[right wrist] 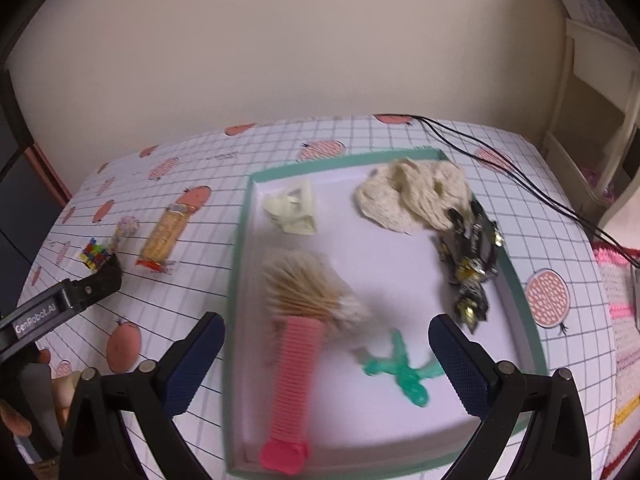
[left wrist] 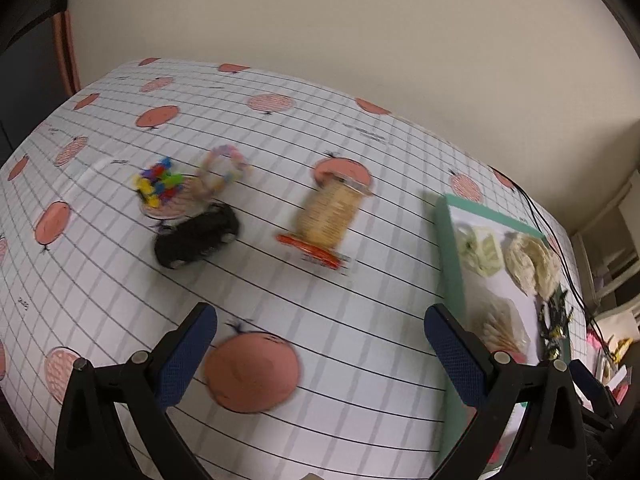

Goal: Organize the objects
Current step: 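Withdraw both tools from the tray toward the snack bar and block toy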

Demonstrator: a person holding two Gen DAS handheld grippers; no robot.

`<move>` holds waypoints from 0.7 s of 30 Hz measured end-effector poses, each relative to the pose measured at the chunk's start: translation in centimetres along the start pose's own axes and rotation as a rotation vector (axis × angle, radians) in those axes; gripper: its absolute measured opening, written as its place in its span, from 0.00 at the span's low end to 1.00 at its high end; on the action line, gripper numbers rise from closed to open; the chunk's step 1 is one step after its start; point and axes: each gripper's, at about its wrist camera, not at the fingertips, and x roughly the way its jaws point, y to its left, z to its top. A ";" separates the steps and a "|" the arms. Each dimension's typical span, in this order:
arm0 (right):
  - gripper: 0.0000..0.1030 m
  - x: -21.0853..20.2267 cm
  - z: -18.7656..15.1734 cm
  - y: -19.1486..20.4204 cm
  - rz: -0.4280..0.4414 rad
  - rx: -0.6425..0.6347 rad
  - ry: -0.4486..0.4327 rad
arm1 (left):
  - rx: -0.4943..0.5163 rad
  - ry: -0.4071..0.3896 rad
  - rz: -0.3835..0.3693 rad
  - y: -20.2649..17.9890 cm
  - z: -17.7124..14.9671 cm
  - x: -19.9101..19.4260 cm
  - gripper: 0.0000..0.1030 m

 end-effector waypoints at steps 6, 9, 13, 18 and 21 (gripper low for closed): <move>1.00 0.3 0.4 2.6 0.038 -0.019 -0.022 | -0.083 -0.021 0.023 4.4 1.5 -0.2 1.00; 1.00 0.7 0.5 4.1 0.051 -0.046 -0.023 | -0.121 -0.031 0.039 6.8 2.0 -0.2 1.00; 1.00 1.2 0.7 6.2 0.073 -0.073 -0.025 | -0.183 -0.044 0.039 9.7 2.8 -0.1 1.00; 1.00 2.0 1.0 8.8 0.074 -0.128 -0.023 | -0.217 -0.070 0.050 12.8 4.0 0.0 1.00; 1.00 2.5 1.4 10.0 0.083 -0.145 -0.023 | -0.226 -0.098 0.052 13.9 4.8 0.3 1.00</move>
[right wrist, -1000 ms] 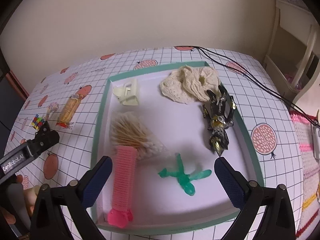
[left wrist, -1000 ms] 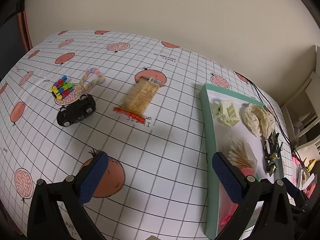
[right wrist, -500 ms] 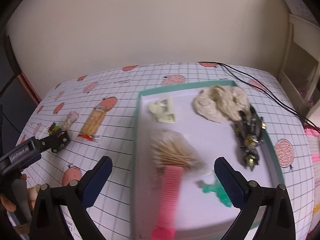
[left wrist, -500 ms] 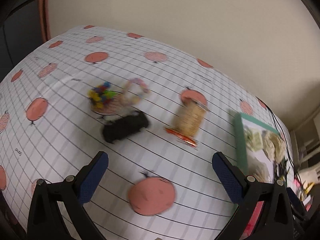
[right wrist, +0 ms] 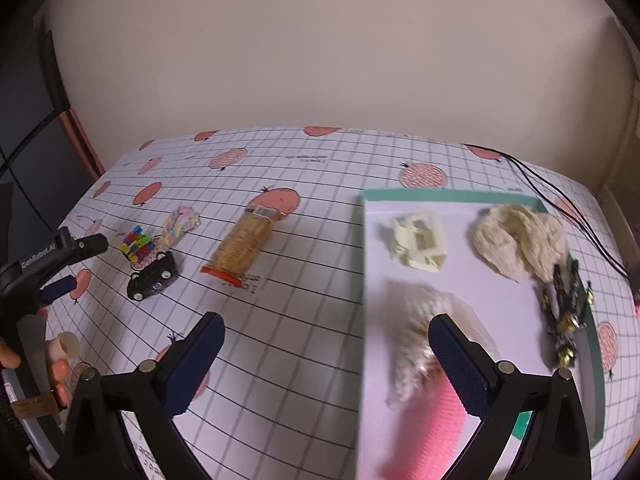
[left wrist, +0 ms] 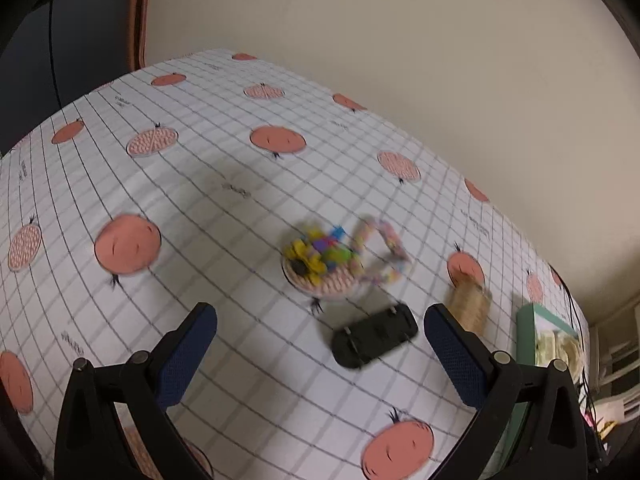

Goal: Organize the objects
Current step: 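Withdraw both tools from the tray toward the snack bar and block toy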

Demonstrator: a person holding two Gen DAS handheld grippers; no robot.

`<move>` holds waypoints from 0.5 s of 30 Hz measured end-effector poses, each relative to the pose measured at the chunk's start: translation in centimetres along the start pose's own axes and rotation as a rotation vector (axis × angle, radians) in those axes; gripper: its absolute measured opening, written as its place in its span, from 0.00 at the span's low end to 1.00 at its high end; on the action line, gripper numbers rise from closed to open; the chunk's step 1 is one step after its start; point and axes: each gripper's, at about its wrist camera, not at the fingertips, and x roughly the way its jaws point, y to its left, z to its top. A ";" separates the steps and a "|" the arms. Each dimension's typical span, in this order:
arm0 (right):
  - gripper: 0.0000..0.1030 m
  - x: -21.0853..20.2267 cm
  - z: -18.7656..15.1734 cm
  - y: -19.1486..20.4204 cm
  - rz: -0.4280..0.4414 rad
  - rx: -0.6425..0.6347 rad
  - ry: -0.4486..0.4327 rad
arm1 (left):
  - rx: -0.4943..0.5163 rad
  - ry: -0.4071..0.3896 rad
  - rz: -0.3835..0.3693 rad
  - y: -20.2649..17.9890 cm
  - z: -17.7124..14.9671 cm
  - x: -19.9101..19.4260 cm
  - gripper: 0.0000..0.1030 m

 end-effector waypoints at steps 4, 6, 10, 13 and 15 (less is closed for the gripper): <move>1.00 0.9 0.7 1.2 0.019 -0.011 0.004 | -0.001 -0.002 0.011 0.6 0.9 0.9 1.00; 0.99 1.3 1.1 1.6 0.021 -0.015 0.008 | 0.000 0.004 0.009 0.8 1.1 1.5 1.00; 0.98 2.5 2.2 2.4 0.033 -0.016 0.023 | 0.002 0.018 0.009 1.0 1.9 2.6 1.00; 0.97 3.9 3.2 3.1 0.033 -0.009 0.043 | -0.005 0.039 0.015 1.2 2.4 3.6 1.00; 0.96 4.7 3.7 3.4 0.037 -0.008 0.054 | -0.015 0.044 0.010 1.3 2.7 4.2 1.00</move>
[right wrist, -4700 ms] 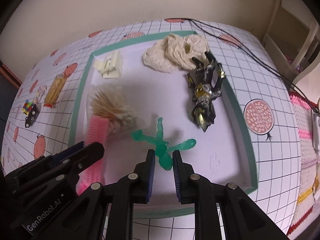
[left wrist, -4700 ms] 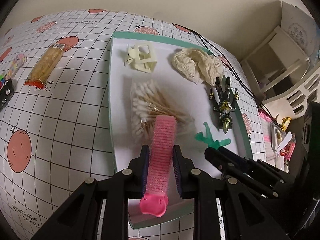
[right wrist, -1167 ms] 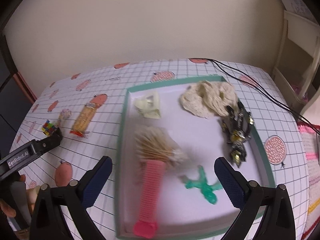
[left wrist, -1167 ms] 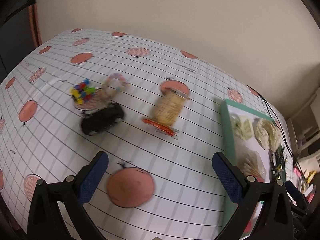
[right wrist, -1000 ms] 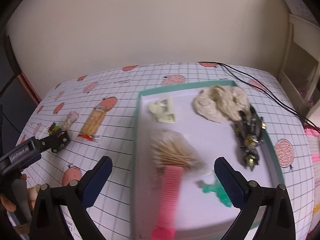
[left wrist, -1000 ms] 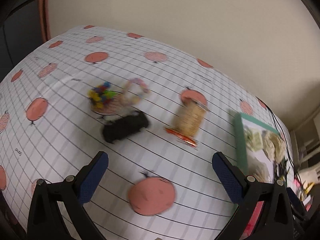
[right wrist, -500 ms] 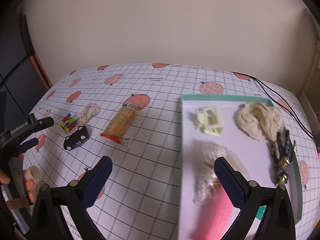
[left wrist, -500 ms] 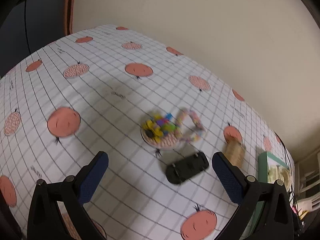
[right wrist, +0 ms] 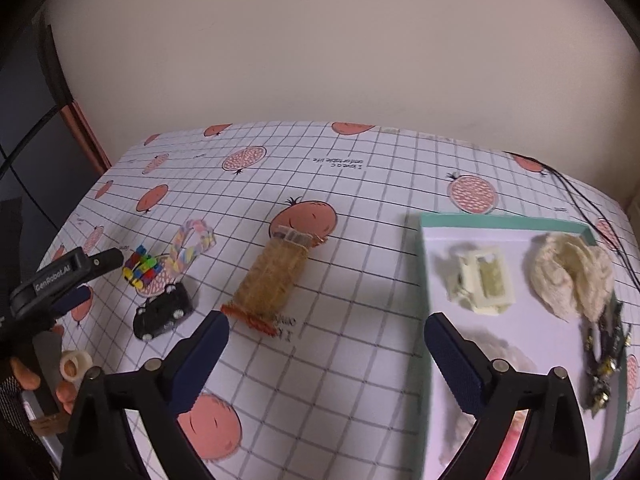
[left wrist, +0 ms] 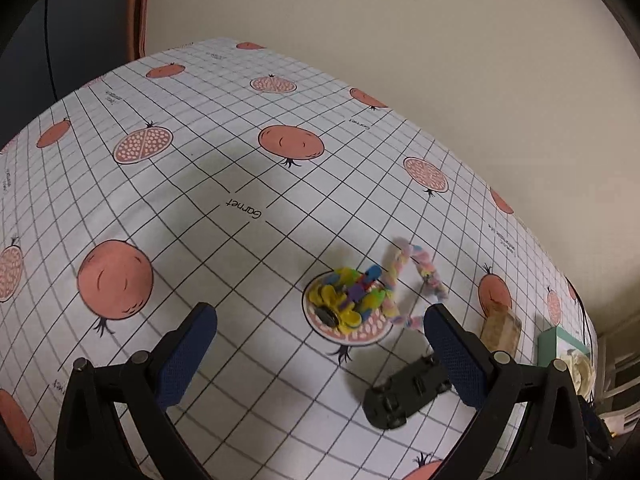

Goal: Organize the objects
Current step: 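Withdraw both tools from the tray toward the snack bar and block toy, then close right gripper on snack bar package while left gripper grasps colourful block toy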

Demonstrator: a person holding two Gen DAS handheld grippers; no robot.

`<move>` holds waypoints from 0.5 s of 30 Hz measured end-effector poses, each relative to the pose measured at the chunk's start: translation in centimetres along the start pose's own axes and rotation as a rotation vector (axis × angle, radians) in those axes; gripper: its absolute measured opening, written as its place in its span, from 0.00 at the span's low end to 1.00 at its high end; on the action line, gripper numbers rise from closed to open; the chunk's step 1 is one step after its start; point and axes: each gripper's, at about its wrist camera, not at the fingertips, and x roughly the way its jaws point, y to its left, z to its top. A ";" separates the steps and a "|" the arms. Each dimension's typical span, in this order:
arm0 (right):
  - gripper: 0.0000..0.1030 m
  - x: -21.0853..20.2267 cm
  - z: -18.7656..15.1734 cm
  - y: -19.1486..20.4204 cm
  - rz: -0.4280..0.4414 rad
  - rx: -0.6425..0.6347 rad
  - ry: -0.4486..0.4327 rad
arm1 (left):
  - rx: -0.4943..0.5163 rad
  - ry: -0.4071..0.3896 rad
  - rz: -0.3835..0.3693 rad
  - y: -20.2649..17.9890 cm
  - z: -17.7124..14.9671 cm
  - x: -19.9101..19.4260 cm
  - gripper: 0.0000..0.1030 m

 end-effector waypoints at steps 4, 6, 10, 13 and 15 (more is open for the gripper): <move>0.96 2.2 0.9 1.3 0.001 -0.009 0.031 | -0.005 0.004 0.000 0.2 0.5 1.0 0.98; 0.96 3.2 1.1 1.9 0.001 -0.015 0.042 | -0.014 0.001 -0.009 0.3 0.7 1.3 0.95; 0.96 5.5 1.4 3.4 -0.002 -0.041 0.073 | -0.016 0.001 -0.021 0.3 1.0 1.8 0.90; 0.96 6.9 1.5 3.9 -0.006 -0.037 0.094 | -0.010 0.005 -0.031 0.1 1.0 2.1 0.87; 0.95 7.6 1.5 4.1 -0.004 -0.033 0.101 | -0.005 0.002 -0.032 -0.1 1.0 2.2 0.86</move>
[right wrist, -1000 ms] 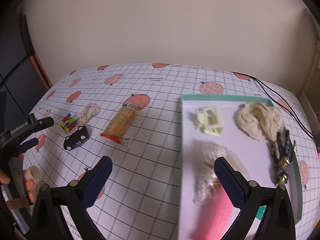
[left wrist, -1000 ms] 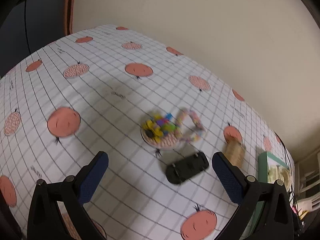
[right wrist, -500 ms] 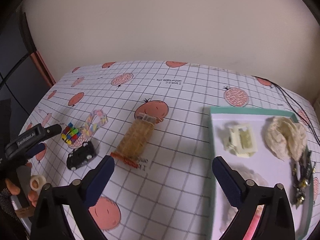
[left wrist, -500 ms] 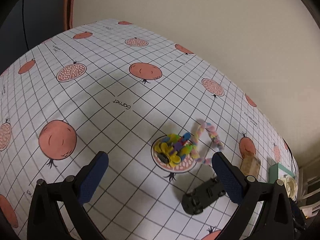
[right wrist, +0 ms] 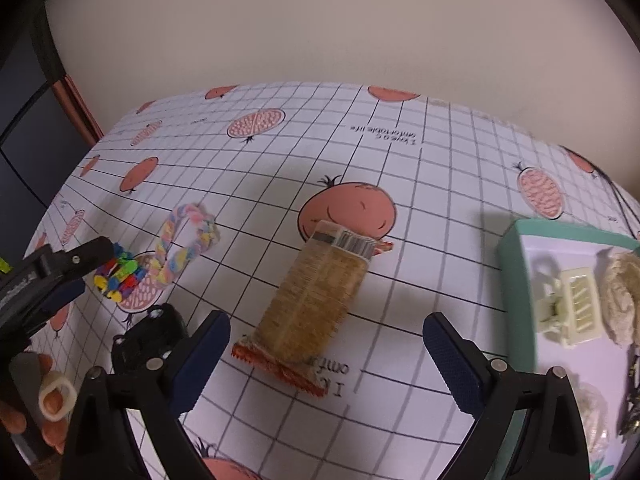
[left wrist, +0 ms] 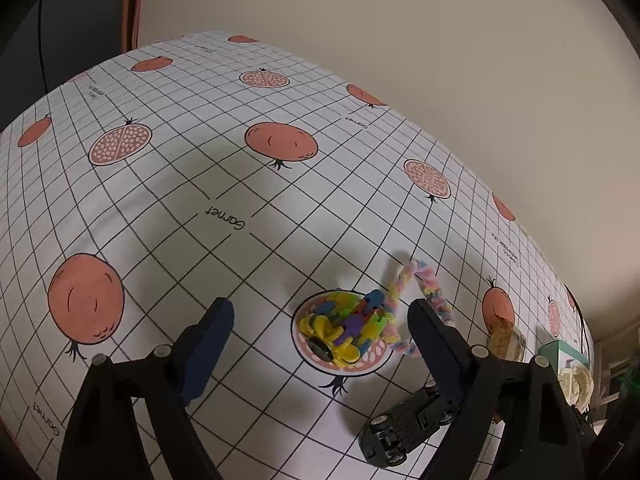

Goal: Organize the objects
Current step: 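Close right gripper on snack bar package while left gripper grasps colourful block toy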

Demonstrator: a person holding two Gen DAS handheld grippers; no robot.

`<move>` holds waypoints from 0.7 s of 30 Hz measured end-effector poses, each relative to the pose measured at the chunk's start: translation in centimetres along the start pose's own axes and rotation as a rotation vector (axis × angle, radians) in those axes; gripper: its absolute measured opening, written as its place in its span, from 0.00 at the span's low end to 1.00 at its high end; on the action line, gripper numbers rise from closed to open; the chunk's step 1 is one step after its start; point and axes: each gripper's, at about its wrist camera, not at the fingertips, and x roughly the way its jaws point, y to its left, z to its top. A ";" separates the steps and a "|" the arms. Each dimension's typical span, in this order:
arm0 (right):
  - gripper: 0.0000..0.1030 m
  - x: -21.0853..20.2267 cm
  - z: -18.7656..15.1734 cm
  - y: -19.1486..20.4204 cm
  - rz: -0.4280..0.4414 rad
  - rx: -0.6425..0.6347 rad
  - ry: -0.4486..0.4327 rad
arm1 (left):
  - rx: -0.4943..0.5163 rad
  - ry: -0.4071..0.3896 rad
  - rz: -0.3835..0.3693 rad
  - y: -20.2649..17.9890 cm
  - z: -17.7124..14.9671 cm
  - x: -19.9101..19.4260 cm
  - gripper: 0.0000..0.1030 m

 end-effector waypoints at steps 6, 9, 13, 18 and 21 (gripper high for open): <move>0.89 1.3 0.4 0.2 -0.011 0.014 0.012 | 0.009 0.018 -0.005 -0.4 -0.2 0.5 0.74; 0.80 1.5 0.5 0.2 -0.017 0.010 0.014 | 0.010 0.024 -0.002 -0.4 -0.3 0.7 0.67; 0.70 1.4 0.6 0.0 -0.024 0.017 0.013 | 0.010 0.033 0.001 -0.4 -0.5 0.9 0.53; 0.39 1.1 0.7 -0.4 -0.036 0.025 0.020 | 0.031 0.037 0.011 -0.8 -0.7 1.0 0.44; 0.38 0.9 0.5 -0.6 -0.034 0.019 0.026 | 0.030 0.037 0.017 -0.8 -0.7 0.9 0.44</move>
